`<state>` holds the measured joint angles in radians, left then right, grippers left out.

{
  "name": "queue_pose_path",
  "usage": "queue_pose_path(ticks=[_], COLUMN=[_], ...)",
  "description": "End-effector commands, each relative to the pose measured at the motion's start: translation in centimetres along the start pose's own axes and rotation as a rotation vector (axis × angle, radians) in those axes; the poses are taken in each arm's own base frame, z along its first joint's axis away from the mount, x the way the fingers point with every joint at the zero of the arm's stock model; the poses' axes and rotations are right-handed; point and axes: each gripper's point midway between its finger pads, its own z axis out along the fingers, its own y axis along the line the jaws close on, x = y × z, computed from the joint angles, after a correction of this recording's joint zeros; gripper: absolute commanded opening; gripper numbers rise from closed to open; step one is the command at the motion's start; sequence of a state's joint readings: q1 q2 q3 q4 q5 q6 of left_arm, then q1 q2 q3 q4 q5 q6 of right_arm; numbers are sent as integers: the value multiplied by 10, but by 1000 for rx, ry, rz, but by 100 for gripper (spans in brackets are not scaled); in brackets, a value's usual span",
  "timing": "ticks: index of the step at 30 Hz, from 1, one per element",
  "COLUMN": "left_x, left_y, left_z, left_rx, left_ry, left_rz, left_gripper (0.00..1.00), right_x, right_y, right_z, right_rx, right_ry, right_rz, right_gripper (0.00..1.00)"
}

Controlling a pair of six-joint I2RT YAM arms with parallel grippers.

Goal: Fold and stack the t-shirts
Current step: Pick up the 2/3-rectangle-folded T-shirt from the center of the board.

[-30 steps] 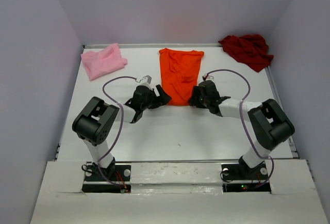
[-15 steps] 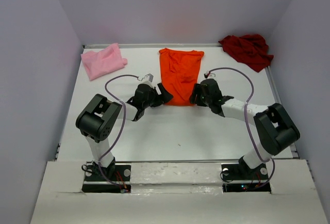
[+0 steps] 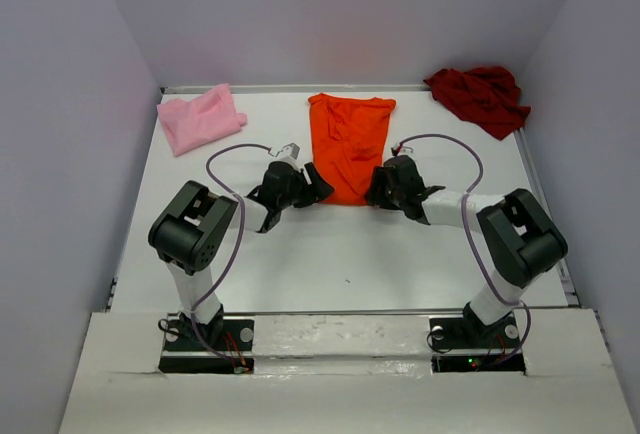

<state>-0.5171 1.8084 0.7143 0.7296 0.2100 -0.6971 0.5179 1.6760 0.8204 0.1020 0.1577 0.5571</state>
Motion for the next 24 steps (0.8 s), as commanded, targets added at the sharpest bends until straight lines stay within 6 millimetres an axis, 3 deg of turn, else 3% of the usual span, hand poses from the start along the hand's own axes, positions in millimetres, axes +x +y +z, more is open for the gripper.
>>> queue_pose_path(ticks=[1,3,6,7,8,9,11,14,15,16,24], left_x=[31,34,37,36,38,37,37,38,38,39,43], left_y=[23,24,24,22,22,23,24,27,27,28,27], left_z=[0,1,5,6,6,7,7,8,8,7,-3], left_rx=[-72,-68,-62,-55,-52,-58,-67,-78,-76,-77,-74], left_ry=[113,127,143,145,151,151,152,156,158,162,168], left_rz=[14,16,15,16,19,20,25,33,33,31,33], left_gripper=[71,61,54,46,11,0,0,0,0,0,0], right_x=[-18,-18,-17,-17,-17,-17,-16,-15,-14,-13,-2], right_y=[11,11,13,13,13,13,13,12,12,11,6], right_z=[6,8,11,11,12,11,12,14,14,14,-2], right_rx=[-19,-18,-22,-21,-21,-22,-20,-18,-17,-16,-2], right_ry=[-61,-62,-58,-56,-56,-56,-55,-51,-48,-46,7], right_rz=[4,4,5,5,5,5,5,-2,0,3,11], right_gripper=[61,61,61,61,60,60,58,41,8,0,0])
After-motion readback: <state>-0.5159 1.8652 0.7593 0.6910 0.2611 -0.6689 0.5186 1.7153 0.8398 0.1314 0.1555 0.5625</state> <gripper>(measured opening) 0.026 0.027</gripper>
